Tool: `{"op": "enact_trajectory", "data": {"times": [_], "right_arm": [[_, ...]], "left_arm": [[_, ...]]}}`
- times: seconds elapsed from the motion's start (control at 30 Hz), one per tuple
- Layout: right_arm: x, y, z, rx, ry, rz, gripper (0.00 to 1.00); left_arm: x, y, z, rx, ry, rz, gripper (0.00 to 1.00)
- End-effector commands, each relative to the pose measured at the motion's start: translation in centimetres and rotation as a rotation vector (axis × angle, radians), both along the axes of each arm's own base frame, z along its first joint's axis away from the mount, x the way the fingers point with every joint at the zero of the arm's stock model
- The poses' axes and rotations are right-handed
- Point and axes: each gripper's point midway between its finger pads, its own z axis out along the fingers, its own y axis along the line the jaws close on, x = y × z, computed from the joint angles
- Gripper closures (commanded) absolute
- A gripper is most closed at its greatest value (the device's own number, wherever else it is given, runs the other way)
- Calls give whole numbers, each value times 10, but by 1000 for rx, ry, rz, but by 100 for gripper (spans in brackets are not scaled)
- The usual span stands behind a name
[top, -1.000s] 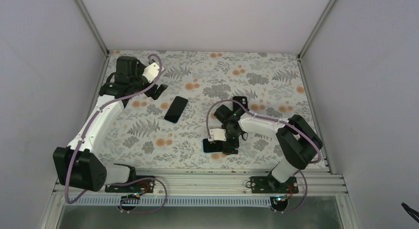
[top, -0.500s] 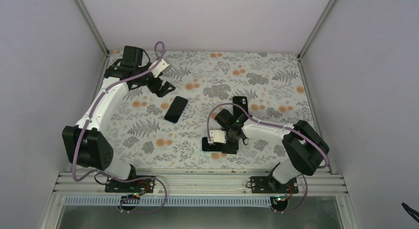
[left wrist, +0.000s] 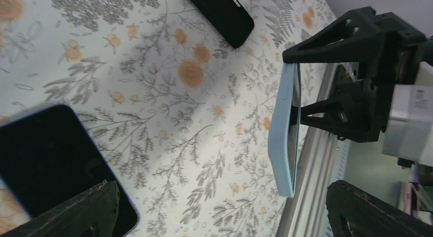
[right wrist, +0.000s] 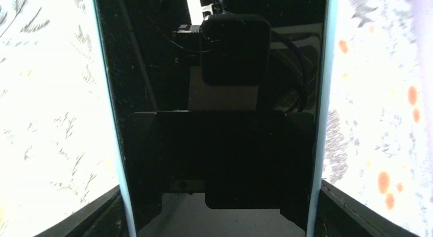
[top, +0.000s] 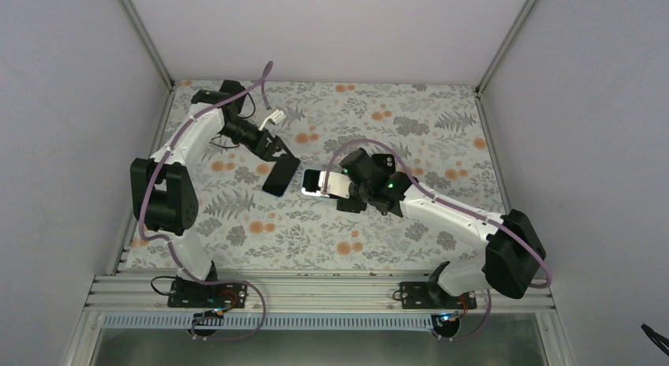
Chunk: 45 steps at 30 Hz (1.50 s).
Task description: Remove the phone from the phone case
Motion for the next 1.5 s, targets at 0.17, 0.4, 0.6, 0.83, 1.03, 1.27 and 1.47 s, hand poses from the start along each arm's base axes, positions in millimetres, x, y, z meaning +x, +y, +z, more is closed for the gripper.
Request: {"op": "enact_trajectory", "data": {"times": [0.17,0.4,0.6,0.83,1.03,1.27,1.47], "right_arm": [[43,49,58,151,-202,-40,39],[61,66,75,189,-275,-46,41],[62,77,93,227,-289,-36,40],[51,81,98,243,-249,-26,34],[16,67,76,201,21,61,0],[5,23,80,249,250,131,1],[24,7,83,306,363,134,8]], "left_arm": [[-15,-27,16,-117,99,-70,1],[-28,-40,9,-120,130,-121,11],[-27,-44,6,-128,149,-133,41],[-27,-52,13,-170,141,-171,91],[-32,-52,31,-168,37,-214,98],[-47,-38,37,36,-189,-300,98],[-68,-41,45,127,-274,-353,98]]}}
